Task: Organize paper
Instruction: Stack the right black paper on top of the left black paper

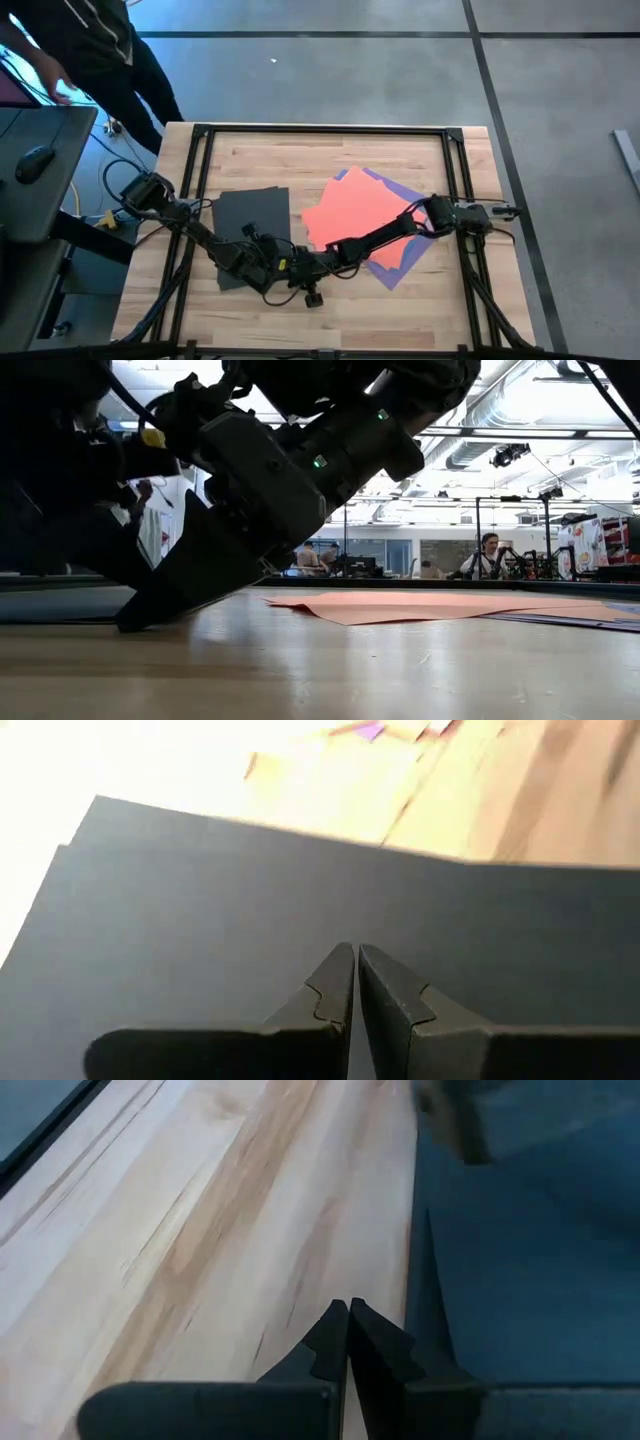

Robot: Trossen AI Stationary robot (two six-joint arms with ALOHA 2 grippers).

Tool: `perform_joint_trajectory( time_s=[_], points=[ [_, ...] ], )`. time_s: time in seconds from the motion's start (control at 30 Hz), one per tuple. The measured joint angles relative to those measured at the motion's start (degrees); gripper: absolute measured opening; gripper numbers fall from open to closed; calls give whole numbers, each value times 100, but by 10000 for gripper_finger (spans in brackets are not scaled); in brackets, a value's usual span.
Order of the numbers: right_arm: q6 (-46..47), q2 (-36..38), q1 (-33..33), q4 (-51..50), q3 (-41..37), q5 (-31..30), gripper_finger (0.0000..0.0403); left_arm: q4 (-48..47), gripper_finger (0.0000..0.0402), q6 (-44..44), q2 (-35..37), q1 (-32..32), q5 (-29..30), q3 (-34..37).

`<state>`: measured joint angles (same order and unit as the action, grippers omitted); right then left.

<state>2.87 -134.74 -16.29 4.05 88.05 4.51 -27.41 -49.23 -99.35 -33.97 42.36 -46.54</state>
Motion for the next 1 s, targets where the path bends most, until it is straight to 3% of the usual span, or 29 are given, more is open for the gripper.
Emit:
perform_joint_trajectory(
  time_s=[0.23, 0.4, 0.53, 0.77, 1.0],
  points=[
    [-11, 43, 5, -44, -4, 15, 0, -1118, 0, -102, 0, -7, 522, -719],
    [-131, 379, 26, -651, -26, -130, 0, -3451, 0, -1844, 9, 122, 1042, -1466],
    [-434, 844, 26, -1358, -26, -722, 0, -4805, 0, -3229, 11, 449, 798, -1431],
    [-641, 1234, 37, -2387, -15, -1625, 0, -4141, 0, -2939, 9, 887, 224, -827],
    [-616, 1270, 129, -3732, -15, -2638, 0, -3987, 0, -2711, 35, 868, -22, -743]
  ],
)
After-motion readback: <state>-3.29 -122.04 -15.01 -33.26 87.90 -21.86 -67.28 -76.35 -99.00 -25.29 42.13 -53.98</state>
